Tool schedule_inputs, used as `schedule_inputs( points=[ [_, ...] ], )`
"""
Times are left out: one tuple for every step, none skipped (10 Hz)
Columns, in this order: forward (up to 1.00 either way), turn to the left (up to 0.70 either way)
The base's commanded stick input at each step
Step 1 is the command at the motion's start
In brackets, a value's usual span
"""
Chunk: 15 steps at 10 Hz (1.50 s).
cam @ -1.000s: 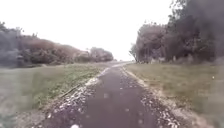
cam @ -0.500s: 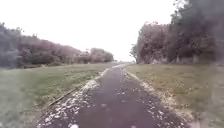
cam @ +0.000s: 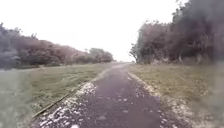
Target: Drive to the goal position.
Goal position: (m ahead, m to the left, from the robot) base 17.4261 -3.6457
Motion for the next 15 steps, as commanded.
schedule_inputs(
  points=[
    [0.7, 0.0],
    [0.7, 0.0],
    [0.7, 0.0],
    [0.7, 0.0],
    [0.7, 0.0],
    [0.7, 0.0],
    [0.7, 0.0],
    [0.7, 0.0],
    [0.7, 0.0],
    [0.7, 0.0],
    [0.7, 0.0],
    [0.7, 0.0],
    [0.7, 0.0],
    [0.7, 0.0],
    [0.7, 0.0]
  ],
)
